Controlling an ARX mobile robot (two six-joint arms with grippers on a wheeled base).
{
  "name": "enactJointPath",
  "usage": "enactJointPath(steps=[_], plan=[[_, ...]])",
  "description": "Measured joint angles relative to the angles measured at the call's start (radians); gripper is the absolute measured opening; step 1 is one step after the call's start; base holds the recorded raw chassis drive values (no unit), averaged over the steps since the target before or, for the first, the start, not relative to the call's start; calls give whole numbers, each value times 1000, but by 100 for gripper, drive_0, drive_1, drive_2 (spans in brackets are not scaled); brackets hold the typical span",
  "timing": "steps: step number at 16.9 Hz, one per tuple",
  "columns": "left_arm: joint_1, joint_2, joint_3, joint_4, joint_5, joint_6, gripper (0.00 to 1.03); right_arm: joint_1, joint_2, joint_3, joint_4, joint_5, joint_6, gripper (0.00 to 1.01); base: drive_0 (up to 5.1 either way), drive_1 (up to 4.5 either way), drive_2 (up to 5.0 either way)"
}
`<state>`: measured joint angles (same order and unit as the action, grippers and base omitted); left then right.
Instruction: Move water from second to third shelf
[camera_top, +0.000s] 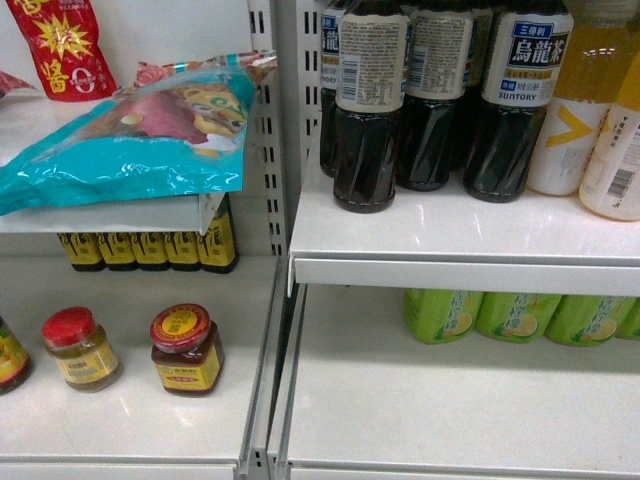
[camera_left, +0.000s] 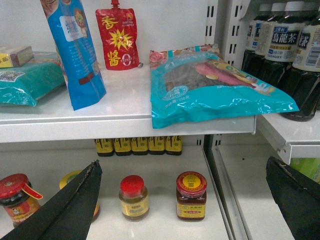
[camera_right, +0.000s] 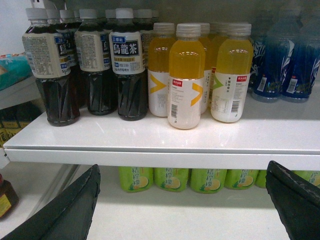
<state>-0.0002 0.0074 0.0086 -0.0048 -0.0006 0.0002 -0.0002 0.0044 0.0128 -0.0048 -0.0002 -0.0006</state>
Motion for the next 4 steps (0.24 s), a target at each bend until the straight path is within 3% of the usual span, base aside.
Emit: enactJointPath(steps=[4], plan=[[0,0,0,0,0,0,98,0,0,0,0,0,0,98,0,0,0]])
